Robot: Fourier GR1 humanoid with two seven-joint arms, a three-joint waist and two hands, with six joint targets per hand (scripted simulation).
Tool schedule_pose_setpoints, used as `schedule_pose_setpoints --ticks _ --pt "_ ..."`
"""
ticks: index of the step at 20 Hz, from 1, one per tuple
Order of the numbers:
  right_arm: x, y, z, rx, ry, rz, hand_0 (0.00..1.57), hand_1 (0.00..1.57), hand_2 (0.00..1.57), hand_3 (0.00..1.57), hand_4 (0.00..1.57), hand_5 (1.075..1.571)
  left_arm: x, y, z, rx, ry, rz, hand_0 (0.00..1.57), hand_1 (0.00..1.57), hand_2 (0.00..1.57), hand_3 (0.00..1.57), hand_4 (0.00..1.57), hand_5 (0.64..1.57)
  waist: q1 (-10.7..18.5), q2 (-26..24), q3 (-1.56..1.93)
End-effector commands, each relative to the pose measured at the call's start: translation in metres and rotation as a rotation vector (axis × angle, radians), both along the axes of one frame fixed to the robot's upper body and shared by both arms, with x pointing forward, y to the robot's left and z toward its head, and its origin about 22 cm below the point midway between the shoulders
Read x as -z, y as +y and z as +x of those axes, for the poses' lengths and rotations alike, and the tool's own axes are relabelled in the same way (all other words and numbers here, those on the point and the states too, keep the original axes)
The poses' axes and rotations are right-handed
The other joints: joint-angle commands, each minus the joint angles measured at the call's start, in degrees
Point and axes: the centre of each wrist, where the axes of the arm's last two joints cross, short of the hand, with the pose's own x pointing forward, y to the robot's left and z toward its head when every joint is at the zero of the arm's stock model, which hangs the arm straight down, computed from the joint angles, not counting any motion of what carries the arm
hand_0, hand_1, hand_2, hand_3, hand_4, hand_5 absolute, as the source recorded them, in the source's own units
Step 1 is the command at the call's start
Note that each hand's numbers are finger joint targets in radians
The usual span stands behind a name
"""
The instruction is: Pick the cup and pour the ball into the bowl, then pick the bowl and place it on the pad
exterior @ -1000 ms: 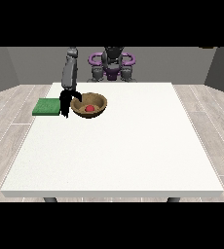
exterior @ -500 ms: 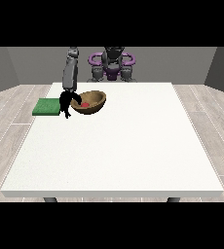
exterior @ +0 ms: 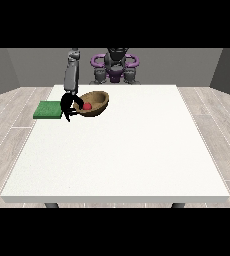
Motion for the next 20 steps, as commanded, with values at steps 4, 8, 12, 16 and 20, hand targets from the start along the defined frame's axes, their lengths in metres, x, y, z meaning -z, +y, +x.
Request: schedule_pose_setpoints --ticks 4,8,12,16,20 --pt "-0.039 -0.068 -0.003 0.077 0.322 -0.168 1.57 1.57 1.57 1.11 1.03 1.548 0.034 0.028 0.002 -0.065 0.106 -0.035 0.00 0.00 0.00 0.00 1.19 1.528 -4.61 -3.73 1.23" --pt "-0.093 -0.084 0.022 0.030 0.396 -0.187 1.57 1.57 1.57 0.97 1.05 1.557 0.048 0.049 -0.003 -0.116 0.144 -0.047 0.00 0.00 0.00 0.00 1.20 1.540 -7.44 -6.70 1.44" --pt "-0.135 -0.107 0.029 0.025 0.393 -0.244 1.57 1.57 1.57 0.72 1.05 1.563 0.065 0.050 -0.005 -0.152 0.143 -0.027 0.00 0.00 0.00 0.00 1.20 1.540 -8.87 -5.57 1.57" --pt "-0.138 -0.136 0.010 0.032 0.416 -0.196 1.57 1.57 1.57 0.67 1.08 1.566 0.087 0.080 -0.025 -0.187 0.185 -0.044 0.00 0.00 0.00 0.00 1.20 1.545 -10.00 -8.85 1.58" --pt "-0.161 -0.141 0.015 -0.016 0.364 -0.224 1.57 1.57 1.57 0.53 1.10 1.564 0.075 0.096 -0.031 -0.206 0.116 -0.034 0.00 0.00 0.00 0.00 1.20 1.542 -11.77 -4.85 1.59"
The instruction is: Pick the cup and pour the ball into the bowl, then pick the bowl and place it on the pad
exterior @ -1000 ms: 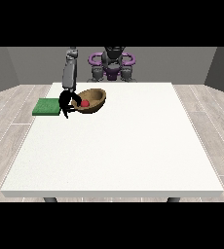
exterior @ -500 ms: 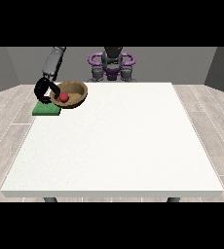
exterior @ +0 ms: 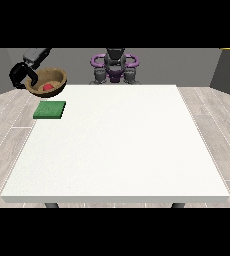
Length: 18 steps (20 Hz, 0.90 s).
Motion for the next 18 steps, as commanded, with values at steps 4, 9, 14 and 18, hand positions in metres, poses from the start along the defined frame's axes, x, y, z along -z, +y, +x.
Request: schedule_pose_setpoints --ticks 4,9,14,18 --pt "-0.020 -0.009 0.000 -0.016 -0.052 0.002 1.57 1.57 1.57 0.46 1.11 1.567 0.010 0.043 -0.023 -0.014 -0.051 -0.013 0.00 0.00 0.00 0.00 1.21 1.551 -1.70 4.09 0.00" --pt "0.013 -0.012 -0.012 0.026 -0.053 0.067 1.57 1.57 1.57 0.43 1.07 1.564 0.018 0.028 -0.018 -0.014 -0.052 0.004 0.00 0.00 0.00 0.00 1.22 1.552 -0.42 4.37 0.08" --pt "0.042 0.039 0.007 -0.030 -0.047 0.132 1.57 1.57 1.57 0.45 1.04 1.570 0.001 0.047 -0.022 -0.038 -0.047 -0.012 0.00 0.00 0.00 0.00 1.21 1.556 -1.95 3.86 0.05" --pt "0.038 0.002 -0.010 0.002 -0.083 0.156 1.57 1.57 1.57 0.55 1.02 1.571 0.020 0.031 -0.021 -0.016 -0.066 0.023 0.00 0.00 0.00 0.00 1.20 1.557 -0.11 4.89 0.09"
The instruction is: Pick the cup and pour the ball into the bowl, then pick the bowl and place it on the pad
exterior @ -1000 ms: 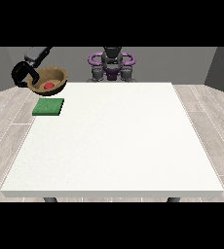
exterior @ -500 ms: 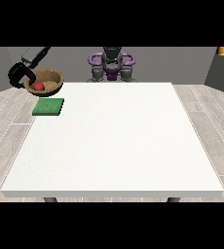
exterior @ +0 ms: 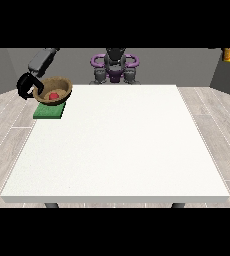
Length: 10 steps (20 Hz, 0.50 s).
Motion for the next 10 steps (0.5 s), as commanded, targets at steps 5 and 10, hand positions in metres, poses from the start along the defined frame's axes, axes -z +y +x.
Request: schedule_pose_setpoints --ticks 5,10 --pt "0.014 -0.017 -0.014 0.116 0.036 0.084 1.57 1.57 1.57 1.01 0.53 1.568 -0.017 0.000 -0.002 -0.014 0.007 0.000 0.00 0.00 0.00 0.00 1.19 1.562 0.15 -0.57 0.01" --pt "-0.031 -0.051 -0.017 0.220 -0.039 0.007 1.55 1.55 1.51 0.93 0.00 1.554 -0.014 -0.001 -0.004 0.027 -0.040 0.017 0.00 0.00 0.00 0.00 1.20 1.560 1.89 1.71 0.01"
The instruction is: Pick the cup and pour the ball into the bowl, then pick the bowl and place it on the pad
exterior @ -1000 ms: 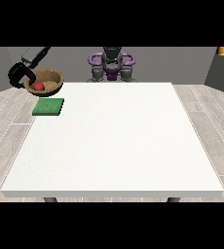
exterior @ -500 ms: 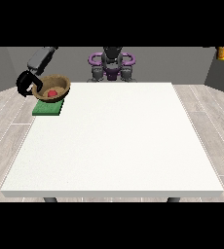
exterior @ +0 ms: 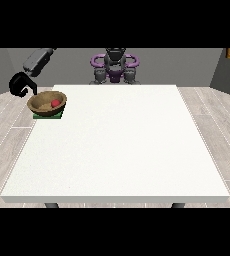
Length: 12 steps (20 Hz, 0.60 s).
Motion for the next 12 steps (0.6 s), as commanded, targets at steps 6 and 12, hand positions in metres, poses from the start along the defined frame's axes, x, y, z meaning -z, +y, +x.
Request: schedule_pose_setpoints --ticks 6,12 --pt "0.004 0.013 0.011 0.073 -0.106 0.035 1.46 1.46 1.41 0.83 0.00 1.532 0.005 0.004 -0.007 -0.005 -0.046 0.032 0.00 0.00 0.00 0.00 1.19 1.563 2.20 2.75 -0.01" --pt "-0.019 0.022 0.027 0.077 -0.111 -0.043 1.26 1.26 1.35 0.91 0.11 1.529 -0.001 0.010 -0.004 -0.017 -0.036 0.018 0.00 0.00 0.00 0.00 1.19 1.566 1.18 2.46 -0.05"
